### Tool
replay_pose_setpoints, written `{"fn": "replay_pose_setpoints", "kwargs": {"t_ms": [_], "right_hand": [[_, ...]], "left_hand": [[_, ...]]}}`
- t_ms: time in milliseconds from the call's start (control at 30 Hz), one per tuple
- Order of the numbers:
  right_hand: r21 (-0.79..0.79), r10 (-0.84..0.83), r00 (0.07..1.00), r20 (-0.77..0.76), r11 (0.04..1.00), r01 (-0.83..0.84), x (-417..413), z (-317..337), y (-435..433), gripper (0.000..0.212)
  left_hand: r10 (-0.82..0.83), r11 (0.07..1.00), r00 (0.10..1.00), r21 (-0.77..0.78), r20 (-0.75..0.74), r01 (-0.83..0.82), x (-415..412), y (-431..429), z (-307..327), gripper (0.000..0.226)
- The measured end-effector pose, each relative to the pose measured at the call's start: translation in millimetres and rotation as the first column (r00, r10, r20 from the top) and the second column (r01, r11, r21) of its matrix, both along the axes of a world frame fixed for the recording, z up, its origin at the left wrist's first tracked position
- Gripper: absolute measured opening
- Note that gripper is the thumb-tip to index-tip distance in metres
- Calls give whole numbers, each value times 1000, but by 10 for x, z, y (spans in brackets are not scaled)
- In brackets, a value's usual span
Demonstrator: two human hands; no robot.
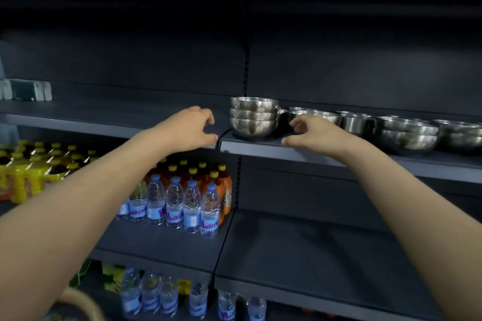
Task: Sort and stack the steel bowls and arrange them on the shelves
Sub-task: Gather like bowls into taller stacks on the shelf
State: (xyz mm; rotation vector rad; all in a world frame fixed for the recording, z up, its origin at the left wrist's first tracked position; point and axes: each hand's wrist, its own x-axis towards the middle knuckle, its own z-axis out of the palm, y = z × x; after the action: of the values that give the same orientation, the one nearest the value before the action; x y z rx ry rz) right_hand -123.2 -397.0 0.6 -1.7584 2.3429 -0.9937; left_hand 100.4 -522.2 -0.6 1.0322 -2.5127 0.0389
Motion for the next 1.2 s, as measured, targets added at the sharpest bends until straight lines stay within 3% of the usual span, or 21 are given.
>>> {"fn": "replay_pose_setpoints", "kwargs": {"t_ms": [133,267,400,633,767,900,1000,1133,1200], "right_hand": [[-77,-20,992,123,997,30,-37,9,-336,63],[-111,-14,990,141,993,30,-178,3,-636,65],[-238,-50,995,90,969,70,-487,312,-609,58],[-132,-165,986,-2,978,163,-1156,546,-153,64],[-53,-160,982,100,985,166,-1383,367,-51,81],[-114,-67,958,278,988,102,-1518,142,-59,112],[-162,27,900,435,986,49,-1560,35,-96,108],[-183,61,886,460,983,27,-1582,-78,-165,118],[-188,82,882,464,982,7,-1589,-107,-199,100]], "left_hand": [[-4,998,998,57,-56,7,-156,-303,-5,48],[-29,991,991,126,-131,46,-356,-501,-75,49],[-90,992,961,62,-262,110,-604,-515,67,38],[-253,957,814,-13,-523,289,-1238,-1,311,19],[-278,946,841,22,-465,324,-1680,123,166,35],[-243,941,861,109,-448,322,-1990,181,-42,51],[-209,930,863,178,-461,320,-2110,189,-166,61],[-154,906,857,275,-492,321,-2173,79,-252,79],[-134,897,856,307,-500,320,-2181,10,-265,76]]}}
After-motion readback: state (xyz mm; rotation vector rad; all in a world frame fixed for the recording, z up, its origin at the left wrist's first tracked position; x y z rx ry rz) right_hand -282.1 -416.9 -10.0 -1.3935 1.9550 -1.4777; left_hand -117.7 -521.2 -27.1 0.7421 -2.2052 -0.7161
